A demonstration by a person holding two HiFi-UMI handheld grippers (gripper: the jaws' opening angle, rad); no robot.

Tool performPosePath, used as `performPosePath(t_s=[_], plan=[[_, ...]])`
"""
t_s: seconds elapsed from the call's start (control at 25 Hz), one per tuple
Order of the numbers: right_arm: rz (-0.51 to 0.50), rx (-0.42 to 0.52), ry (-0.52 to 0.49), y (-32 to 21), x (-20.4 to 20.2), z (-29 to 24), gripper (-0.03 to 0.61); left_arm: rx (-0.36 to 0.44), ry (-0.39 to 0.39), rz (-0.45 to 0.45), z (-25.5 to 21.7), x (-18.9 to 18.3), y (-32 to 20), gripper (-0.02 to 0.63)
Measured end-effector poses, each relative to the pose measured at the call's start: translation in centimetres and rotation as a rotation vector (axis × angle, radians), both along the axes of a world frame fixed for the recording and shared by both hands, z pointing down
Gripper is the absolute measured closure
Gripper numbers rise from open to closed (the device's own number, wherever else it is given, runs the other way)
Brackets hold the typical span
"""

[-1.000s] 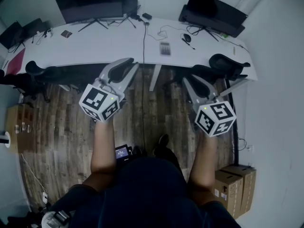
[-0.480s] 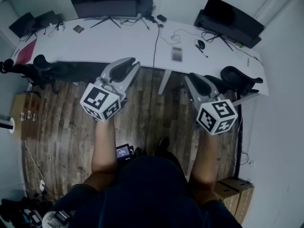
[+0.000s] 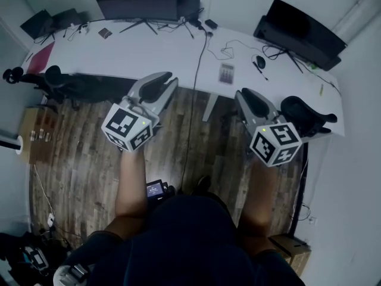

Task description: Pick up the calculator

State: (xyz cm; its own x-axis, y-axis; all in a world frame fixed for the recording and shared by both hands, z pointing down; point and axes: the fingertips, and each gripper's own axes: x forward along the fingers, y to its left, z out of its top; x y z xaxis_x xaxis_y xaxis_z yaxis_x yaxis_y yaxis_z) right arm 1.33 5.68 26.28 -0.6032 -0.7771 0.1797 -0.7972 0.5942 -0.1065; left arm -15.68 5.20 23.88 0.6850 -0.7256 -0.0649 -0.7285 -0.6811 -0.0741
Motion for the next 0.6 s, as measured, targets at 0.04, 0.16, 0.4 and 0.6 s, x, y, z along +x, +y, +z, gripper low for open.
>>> performPosePath(t_s=[0.04,0.16,0.4,0.6], plan=[[-0.005,0.0,-0.003,-0.5,0.4,0.0,0.505,0.0,-0.002,-0.008,0.0,0.3,-0.3,0.543],[-0.022,-0.001,-0.013,-2.0,1.4,0.0,0.505,-0.002,-0.01,-0.033,0.0,1.0,-1.2,0.543],[-0.057,0.003,-0.029,-4.2,3.9,0.2,0.505,-0.004,-0.024,-0.07,0.1,3.5,-2.5,0.543],[-0.065,0.002,-0.04,-5.7,6.5,0.3,0.505,-0.006,-0.041,-0.08,0.1,6.1,-3.9,0.543]])
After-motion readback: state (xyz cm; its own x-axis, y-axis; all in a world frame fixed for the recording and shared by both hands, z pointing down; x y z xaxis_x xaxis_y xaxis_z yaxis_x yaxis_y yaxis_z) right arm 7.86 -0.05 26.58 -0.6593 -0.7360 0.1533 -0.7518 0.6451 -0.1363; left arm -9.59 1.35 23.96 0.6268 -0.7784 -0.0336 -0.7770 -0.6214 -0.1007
